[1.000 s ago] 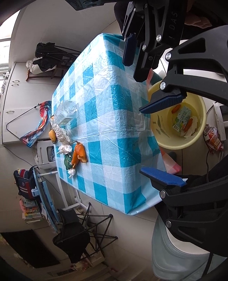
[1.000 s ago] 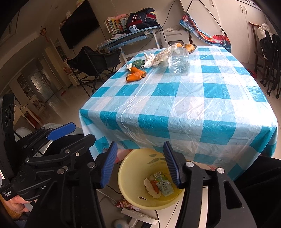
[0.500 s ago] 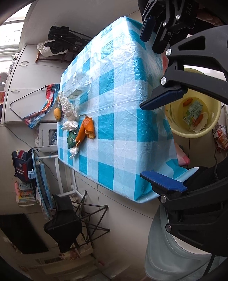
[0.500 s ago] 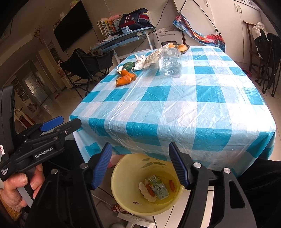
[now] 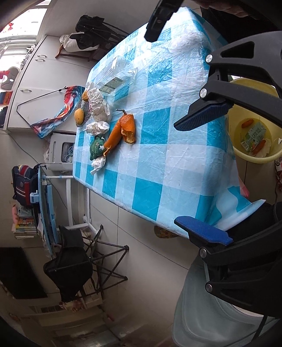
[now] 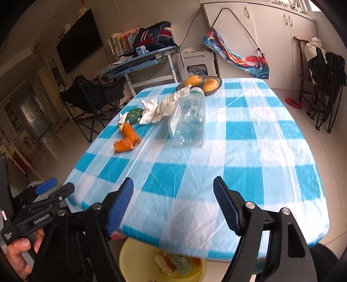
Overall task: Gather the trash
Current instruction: 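Grasp the clear plastic bottle with the right tool, then grasp a long orange peel with the left tool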
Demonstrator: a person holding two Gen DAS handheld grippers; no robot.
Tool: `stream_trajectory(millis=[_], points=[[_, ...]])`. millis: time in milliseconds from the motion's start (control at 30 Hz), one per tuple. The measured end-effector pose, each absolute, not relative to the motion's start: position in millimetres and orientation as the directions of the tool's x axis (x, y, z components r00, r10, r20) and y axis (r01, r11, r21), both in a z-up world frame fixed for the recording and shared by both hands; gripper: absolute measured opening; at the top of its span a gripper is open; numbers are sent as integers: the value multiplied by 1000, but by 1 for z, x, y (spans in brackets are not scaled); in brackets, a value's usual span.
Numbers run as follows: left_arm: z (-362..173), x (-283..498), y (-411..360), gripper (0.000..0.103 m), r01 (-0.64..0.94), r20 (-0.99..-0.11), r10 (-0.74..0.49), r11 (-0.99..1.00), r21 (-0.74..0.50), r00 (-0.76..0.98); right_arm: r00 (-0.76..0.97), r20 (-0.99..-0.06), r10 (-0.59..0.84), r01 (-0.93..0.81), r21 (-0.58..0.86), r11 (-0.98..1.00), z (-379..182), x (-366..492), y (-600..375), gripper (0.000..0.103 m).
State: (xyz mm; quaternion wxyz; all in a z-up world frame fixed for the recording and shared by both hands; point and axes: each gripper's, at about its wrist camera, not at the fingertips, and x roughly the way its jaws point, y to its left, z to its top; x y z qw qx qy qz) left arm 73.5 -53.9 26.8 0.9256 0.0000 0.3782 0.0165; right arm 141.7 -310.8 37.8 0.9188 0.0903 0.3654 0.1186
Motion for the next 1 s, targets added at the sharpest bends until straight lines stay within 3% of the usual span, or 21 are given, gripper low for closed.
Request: stream_trajectory(millis=[467,567,767,1000], points=[[31,131,-54,78,-49,-692,21,999,-20,721,692,-690,209,-92,203,975,15,243,-306,76],[32,146,-61,80,-41,-688,15,999,-21,726,651,-715,254,-96,255,962,11,253,-310,67],[29,186,-75,81,-29,-703,-15,998,-50,711,653,-713,254,-105,247,963,14,252,-320,57],[14,245,-84,81,-84,-758,-43,988,-128,651,608,-745,275,-122,255,959,19,213,-339,57]])
